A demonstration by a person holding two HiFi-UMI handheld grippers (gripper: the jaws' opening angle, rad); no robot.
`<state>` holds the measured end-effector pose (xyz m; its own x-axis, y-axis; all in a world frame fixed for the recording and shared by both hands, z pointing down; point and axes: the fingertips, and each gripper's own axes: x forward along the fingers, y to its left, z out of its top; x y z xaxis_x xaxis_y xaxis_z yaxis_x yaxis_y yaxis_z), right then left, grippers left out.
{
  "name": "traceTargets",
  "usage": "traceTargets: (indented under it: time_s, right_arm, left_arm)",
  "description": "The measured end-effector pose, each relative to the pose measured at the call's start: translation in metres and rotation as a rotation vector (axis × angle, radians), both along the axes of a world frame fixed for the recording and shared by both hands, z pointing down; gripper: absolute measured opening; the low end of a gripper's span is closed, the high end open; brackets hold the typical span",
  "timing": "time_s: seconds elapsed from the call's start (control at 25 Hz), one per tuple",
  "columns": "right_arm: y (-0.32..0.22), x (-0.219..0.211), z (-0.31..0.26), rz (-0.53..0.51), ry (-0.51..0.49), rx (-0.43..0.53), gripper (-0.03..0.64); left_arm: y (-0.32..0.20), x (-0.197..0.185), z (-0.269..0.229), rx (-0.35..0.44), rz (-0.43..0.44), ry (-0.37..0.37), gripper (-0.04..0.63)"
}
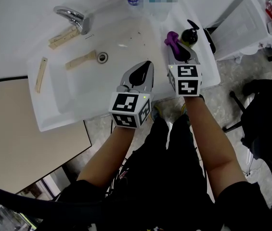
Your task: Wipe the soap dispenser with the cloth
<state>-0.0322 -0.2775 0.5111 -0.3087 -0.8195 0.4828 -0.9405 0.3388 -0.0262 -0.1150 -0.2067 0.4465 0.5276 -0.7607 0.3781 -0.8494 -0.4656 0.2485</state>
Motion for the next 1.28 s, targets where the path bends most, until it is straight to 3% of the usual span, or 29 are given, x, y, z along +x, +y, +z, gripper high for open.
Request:
traceTargets:
  time_s: [0.28, 0.6, 0.84, 0.96, 1.16, 1.2, 1.28]
  right_arm:
    - [0.023, 0.037, -0.052, 0.004, -0.019, 0.062, 0.097]
    - [0.052, 0.082, -0.001, -0.017, 0.059, -0.078, 0.095]
    - [0.06, 0.089, 0.024, -0.065, 0.037, -0.127, 0.124]
    - [0.062, 0.091, 0.015, -0.114, 0.013, -0.118, 0.168]
    - [0.077, 0.098, -0.038, -0.196, -0.049, -0.022, 0.175]
    - [0.081, 0.1, -0.053, -0.211, -0.059, 0.007, 0.167]
    - [0.085, 0.105, -0.081, -0.226, -0.076, 0.065, 0.046]
  left_arm:
    - [0.004, 0.01, -0.021, 0.029, 0.002, 0.023, 0.0]
    - [0.015, 0.041, -0.022, 0.016, 0.027, 0.031, 0.001]
    - [0.027, 0.061, -0.023, 0.013, -0.027, 0.013, 0.0]
    - [0.036, 0.069, -0.027, 0.012, -0.069, -0.003, 0.001]
    - [0.045, 0.085, -0.043, 0.044, -0.132, -0.015, 0.001]
    - [0.046, 0.09, -0.047, 0.055, -0.143, -0.014, 0.0]
    - [0.046, 0.1, -0.056, 0.073, -0.157, -0.012, 0.001]
